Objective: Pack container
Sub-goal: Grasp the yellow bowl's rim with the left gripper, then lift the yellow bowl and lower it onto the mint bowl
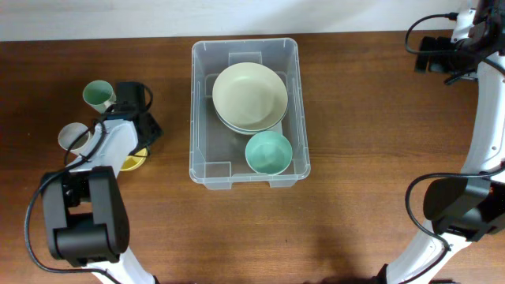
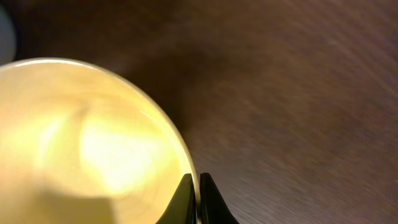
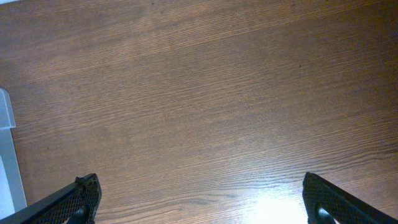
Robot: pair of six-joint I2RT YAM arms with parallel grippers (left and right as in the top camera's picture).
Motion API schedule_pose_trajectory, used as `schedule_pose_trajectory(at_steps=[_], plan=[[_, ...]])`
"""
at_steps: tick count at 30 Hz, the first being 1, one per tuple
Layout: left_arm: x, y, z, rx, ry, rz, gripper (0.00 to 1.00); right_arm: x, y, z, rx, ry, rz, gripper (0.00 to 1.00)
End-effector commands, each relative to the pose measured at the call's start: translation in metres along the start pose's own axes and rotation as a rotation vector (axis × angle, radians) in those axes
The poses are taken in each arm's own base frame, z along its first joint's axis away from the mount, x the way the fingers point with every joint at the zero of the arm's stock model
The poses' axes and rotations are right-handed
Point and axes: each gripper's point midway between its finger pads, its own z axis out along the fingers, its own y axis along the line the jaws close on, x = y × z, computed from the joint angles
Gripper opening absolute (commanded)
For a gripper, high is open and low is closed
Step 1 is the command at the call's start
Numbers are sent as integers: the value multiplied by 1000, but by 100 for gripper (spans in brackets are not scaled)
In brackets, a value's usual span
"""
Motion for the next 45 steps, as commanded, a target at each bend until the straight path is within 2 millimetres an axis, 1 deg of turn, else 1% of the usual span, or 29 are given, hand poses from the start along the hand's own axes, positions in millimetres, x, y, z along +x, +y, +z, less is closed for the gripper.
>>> schedule_pose_trajectory(at_steps=[1, 3, 6, 7, 8, 10, 12, 13, 14, 16, 17, 19, 20, 22, 25, 28, 29, 33, 34, 36, 38, 42, 44, 45], plan=[[-12, -41, -16, 93, -30, 107, 1, -4, 0, -12, -4, -29, 9, 99], [-19, -59, -33, 120, -57, 141, 1, -4, 0, -12, -3, -29, 9, 99], [-30, -75, -58, 143, -92, 163, 1, -4, 0, -12, -4, -29, 9, 99], [-34, -82, -71, 158, -107, 171, 1, -4, 0, -12, -3, -29, 9, 99], [-37, -86, -78, 166, -115, 175, 1, -4, 0, -12, -3, -29, 9, 99], [-42, -96, -101, 190, -138, 188, 1, -4, 0, -12, -3, -29, 9, 99], [-49, -107, -132, 221, -183, 226, 1, -4, 0, -12, -3, -29, 9, 99], [-51, -109, -142, 225, -201, 238, 1, -4, 0, -12, -3, -29, 9, 99], [-55, -111, -159, 220, -239, 251, 1, -4, 0, -12, -3, -29, 10, 99], [-58, -113, -184, 208, -293, 275, 1, -4, 0, -12, -3, -29, 10, 99], [-56, -123, -209, 235, -339, 328, 1, -4, 0, -12, -3, -29, 9, 99], [-49, -133, -231, 276, -371, 360, 1, -4, 0, -12, -4, -29, 9, 99], [-42, -139, -241, 298, -379, 377, 1, -4, 0, -12, -3, -29, 10, 99], [-23, -150, -254, 332, -368, 424, 1, -4, 0, -12, -3, -29, 10, 99], [13, -172, -263, 391, -317, 510, 1, -4, 0, -12, -3, -29, 10, 99], [58, -195, -275, 448, -277, 649, 1, -4, 0, -12, -3, -29, 9, 99], [68, -200, -278, 458, -270, 677, 1, -4, 0, -12, -3, -29, 10, 99], [125, -227, -294, 522, -245, 811, 1, -4, 0, -12, -3, -29, 10, 99], [133, -230, -294, 527, -238, 829, 1, -4, 0, -12, -3, -29, 10, 99], [149, -236, -290, 526, -218, 867, 1, -4, 0, -12, -3, -29, 9, 99], [169, -244, -274, 501, -177, 915, 1, -4, 0, -12, -4, -29, 9, 99], [187, -251, -248, 455, -124, 958, 1, -4, 0, -12, -3, -29, 10, 99], [197, -255, -224, 417, -87, 978, 1, -4, 0, -12, -4, -29, 9, 99], [198, -257, -221, 415, -85, 979, 1, -4, 0, -12, -3, -29, 9, 99]])
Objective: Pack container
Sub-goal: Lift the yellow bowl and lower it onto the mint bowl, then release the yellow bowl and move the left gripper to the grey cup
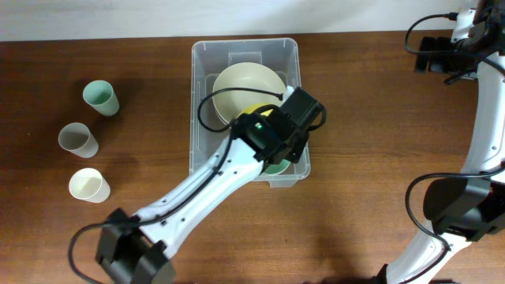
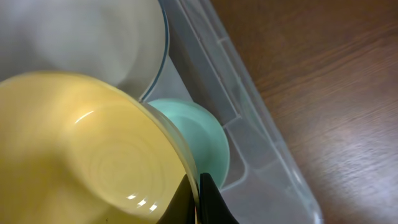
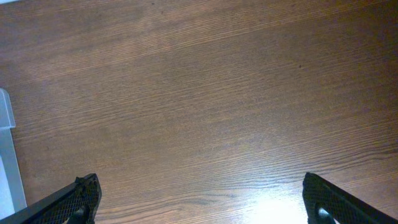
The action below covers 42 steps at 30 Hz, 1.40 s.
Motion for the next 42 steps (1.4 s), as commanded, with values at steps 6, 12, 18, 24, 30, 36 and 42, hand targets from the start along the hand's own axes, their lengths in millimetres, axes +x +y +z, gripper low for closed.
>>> schedule_pose_trajectory(at_steps=[6, 12, 18, 24, 30, 36, 42], plan=[[4, -11, 32, 11, 37, 28, 1, -4, 0, -12, -4, -29, 9, 99], [4, -11, 34, 11, 37, 28, 8, -4, 0, -12, -3, -29, 9, 99], [-4, -10, 31, 8, 15, 21, 76, -4, 0, -12, -4, -29, 9, 99], [-59, 58, -23, -176, -143, -81, 75, -4, 0, -12, -3, -29, 9, 99], [-43, 242, -80, -413, -151, -450, 75, -4, 0, -12, -3, -29, 10, 99], [20, 364, -104, -577, -71, -726, 75, -4, 0, -12, -3, -29, 9, 99], [82, 435, -124, -683, 4, -868, 71, -4, 0, -12, -3, -29, 10, 99]])
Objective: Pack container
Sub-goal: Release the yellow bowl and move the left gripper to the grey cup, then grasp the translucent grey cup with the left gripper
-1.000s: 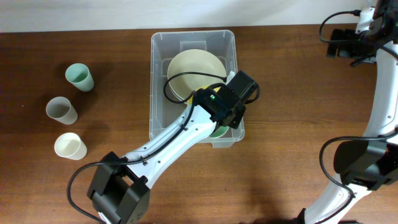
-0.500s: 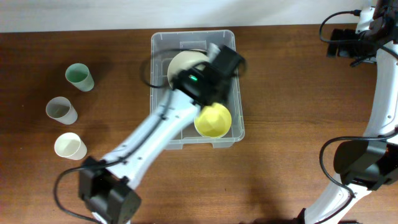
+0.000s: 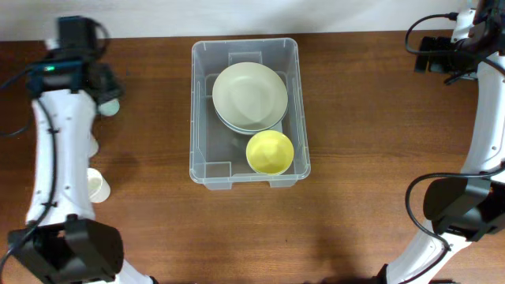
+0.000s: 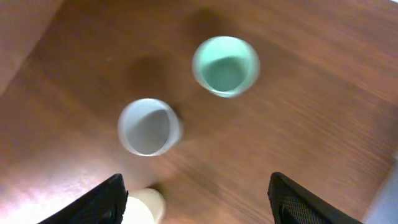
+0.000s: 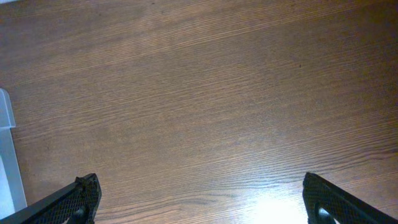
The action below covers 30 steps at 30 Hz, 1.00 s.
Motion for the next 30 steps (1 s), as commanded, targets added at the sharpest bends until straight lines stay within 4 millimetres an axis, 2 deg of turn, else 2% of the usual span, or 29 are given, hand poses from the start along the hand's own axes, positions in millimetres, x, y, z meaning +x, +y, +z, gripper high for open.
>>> schedule_pose_trajectory(at_steps=[1, 4, 7, 8, 11, 14, 18, 24, 26, 30], plan=[[-10, 41, 5, -44, -12, -40, 69, -4, 0, -12, -3, -29, 9, 99], [-10, 64, 28, -69, 19, -1, 63, -4, 0, -12, -3, -29, 9, 99], [-4, 68, 45, -53, 66, 53, 61, -4, 0, -12, -3, -29, 9, 99], [2, 66, 59, -28, 104, 91, 60, -4, 0, -12, -3, -29, 9, 99], [12, 54, 83, 28, 162, 186, 54, -4, 0, -12, -3, -29, 9, 99], [25, 37, 110, 94, 220, 273, 54, -4, 0, -12, -4, -29, 9, 99], [46, 30, 142, 100, 305, 291, 54, -4, 0, -12, -3, -29, 9, 99], [76, 19, 178, 129, 410, 305, 53, -4, 0, -12, -3, -29, 9, 99], [83, 17, 185, 130, 433, 309, 45, -4, 0, -12, -4, -29, 9, 99], [91, 17, 190, 132, 458, 311, 20, -4, 0, -12, -4, -29, 9, 99]])
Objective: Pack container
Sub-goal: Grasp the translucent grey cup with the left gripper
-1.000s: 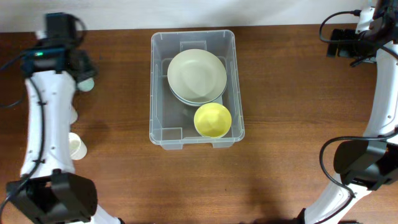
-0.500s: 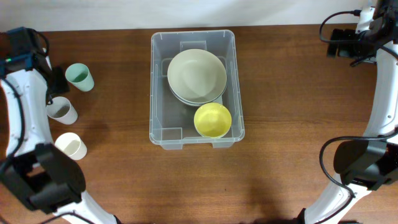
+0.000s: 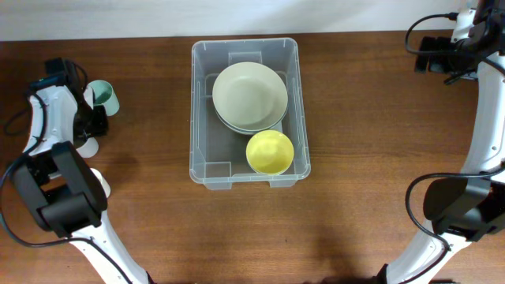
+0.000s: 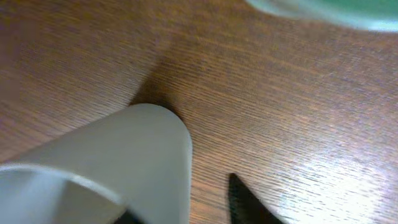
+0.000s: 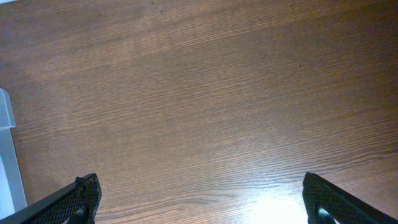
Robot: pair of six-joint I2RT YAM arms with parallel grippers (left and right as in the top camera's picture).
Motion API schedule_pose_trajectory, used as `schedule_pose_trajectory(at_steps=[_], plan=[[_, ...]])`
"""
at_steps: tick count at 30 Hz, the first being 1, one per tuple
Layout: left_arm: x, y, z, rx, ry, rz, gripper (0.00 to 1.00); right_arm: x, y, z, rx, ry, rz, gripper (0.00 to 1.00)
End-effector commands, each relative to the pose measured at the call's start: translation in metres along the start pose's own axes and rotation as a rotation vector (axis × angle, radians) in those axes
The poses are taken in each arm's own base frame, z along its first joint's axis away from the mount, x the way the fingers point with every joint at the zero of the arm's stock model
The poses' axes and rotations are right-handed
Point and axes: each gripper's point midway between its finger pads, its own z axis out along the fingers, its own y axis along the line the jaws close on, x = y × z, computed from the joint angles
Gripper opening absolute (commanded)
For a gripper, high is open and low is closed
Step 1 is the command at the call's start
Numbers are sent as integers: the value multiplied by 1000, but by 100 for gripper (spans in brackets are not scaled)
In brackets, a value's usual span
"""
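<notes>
The clear plastic container (image 3: 203,118) stands mid-table. It holds a stack of cream plates (image 3: 249,96) and a yellow bowl (image 3: 270,151). Three cups stand at the left: a green cup (image 3: 105,97), a grey cup (image 4: 124,149) and a cream cup (image 3: 100,182) partly under my arm. My left gripper (image 4: 180,200) is low on the table and open, one finger (image 4: 244,198) right of the grey cup, the other hidden behind its wall. In the overhead view the left gripper (image 3: 92,124) covers most of that cup. My right gripper (image 5: 199,199) is open over bare wood.
The green cup's rim (image 4: 323,14) lies just beyond the grey cup in the left wrist view. My right arm (image 3: 481,118) runs along the table's right edge, its gripper (image 3: 434,55) at the back right. A corner of the container (image 5: 5,155) shows at the right wrist view's left edge.
My left gripper was high above the three cups and open. Now it is down at table level with the grey cup between its open fingers. The right arm has not moved.
My left gripper was shut on the yellow bowl's rim beside the cups. Then it held the bowl inside the container over a teal bowl. Then the yellow bowl sat in the container and the gripper hung open above the cups; now it is at the grey cup.
</notes>
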Motion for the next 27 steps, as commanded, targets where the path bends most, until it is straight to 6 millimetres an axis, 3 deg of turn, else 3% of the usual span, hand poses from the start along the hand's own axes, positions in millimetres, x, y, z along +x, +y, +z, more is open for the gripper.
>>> schedule_pose_trajectory(at_steps=[1, 5, 8, 11, 16, 19, 23, 25, 26, 27], plan=[[5, -2, 8, 18, 21, 4, 14, -4, 0, -12, -4, -29, 10, 99], [5, -2, 8, 16, 21, 4, 1, -4, 0, -12, -4, -29, 9, 99], [2, -1, 4, 15, 12, 3, 1, -4, 0, -12, -4, -29, 10, 99], [-4, 1, -14, 13, -13, -15, 1, -4, 0, -12, -3, -29, 10, 99], [-20, -5, -95, 56, -146, -32, 1, -4, 0, -12, -4, -29, 10, 99], [-24, -40, -172, 163, -308, 26, 1, -4, 0, -12, -3, -29, 10, 99], [-8, -94, -250, 244, -478, 147, 1, -4, 0, -12, -4, -29, 9, 99], [7, -129, -278, 280, -530, 230, 1, -4, 0, -12, -3, -29, 10, 99], [19, -158, -290, 308, -545, 303, 1, -4, 0, -12, -3, -29, 9, 99], [25, -173, -292, 322, -544, 339, 1, -4, 0, -12, -3, -29, 10, 99]])
